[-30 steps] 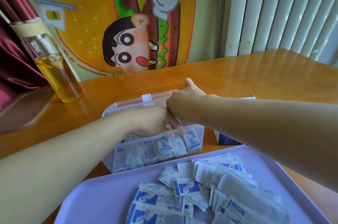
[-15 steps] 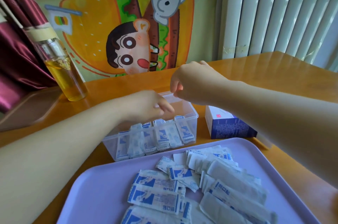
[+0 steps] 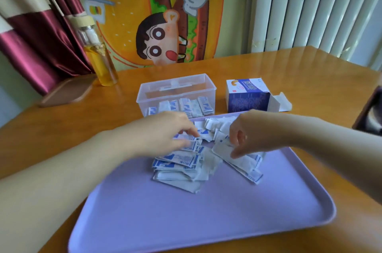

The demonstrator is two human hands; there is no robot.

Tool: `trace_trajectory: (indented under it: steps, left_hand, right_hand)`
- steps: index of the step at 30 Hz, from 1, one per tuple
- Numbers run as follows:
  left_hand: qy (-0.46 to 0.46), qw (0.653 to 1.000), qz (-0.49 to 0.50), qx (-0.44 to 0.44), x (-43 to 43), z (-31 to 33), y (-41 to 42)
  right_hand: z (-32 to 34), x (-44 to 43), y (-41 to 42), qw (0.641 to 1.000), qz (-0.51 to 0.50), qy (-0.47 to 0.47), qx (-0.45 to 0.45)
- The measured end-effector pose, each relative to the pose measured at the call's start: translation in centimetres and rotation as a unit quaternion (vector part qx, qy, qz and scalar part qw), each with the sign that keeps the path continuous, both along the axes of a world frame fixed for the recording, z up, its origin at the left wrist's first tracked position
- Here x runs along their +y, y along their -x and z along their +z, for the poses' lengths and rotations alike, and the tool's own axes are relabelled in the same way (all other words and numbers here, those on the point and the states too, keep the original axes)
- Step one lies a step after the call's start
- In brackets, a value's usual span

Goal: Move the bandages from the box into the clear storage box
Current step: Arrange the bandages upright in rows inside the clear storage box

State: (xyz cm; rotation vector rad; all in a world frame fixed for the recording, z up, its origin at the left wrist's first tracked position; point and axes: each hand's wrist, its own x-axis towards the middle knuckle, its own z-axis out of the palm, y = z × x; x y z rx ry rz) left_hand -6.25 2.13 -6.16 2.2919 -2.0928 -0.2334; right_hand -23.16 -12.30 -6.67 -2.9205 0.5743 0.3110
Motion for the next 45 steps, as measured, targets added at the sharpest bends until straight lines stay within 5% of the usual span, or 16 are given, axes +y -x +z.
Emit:
trace_trajectory:
  steps: [12,16,20,24,28,32,42,45]
  left_hand:
    - [-0.059,0.995,0.079,-0.002,3.8,-5.2,2.5]
    - [0.016,0.992,0.116,0.048,4.2,-5.2,2.4]
    - [0.128,0.967,0.171,0.135,4.4,-4.5,2.8]
    - [0.132,0.969,0.179,0.110,4.5,-5.1,2.8]
    - [0.183,0.957,0.175,0.141,4.7,-5.7,1.7]
    - [0.163,0.962,0.162,0.146,4.7,-6.0,1.8]
    - [0.196,0.965,0.142,0.098,3.4,-5.9,3.7]
    - [0.172,0.978,0.108,0.051,1.9,-5.4,4.8]
  right_hand:
    - [-2.7,-0.5,1.0,0.990,-0.071,-0.068,-0.097]
    - [-1.4,-0.7,1.7,0.974,-0.115,-0.080,-0.179]
    - [-0.5,0.9,2.1,0.964,-0.090,0.029,-0.247]
    - [-1.0,3.2,2.3,0.993,0.044,-0.024,-0.109]
    - [0.0,2.2,2.1,0.987,-0.015,-0.042,-0.157]
    - [-1.8,1.9,1.7,0.996,-0.064,0.013,-0.056]
    - [-2.1,0.3,1.9,0.980,-0.120,-0.095,-0.125]
    - [-1.9,-0.7,2.2,0.938,-0.175,-0.236,-0.186]
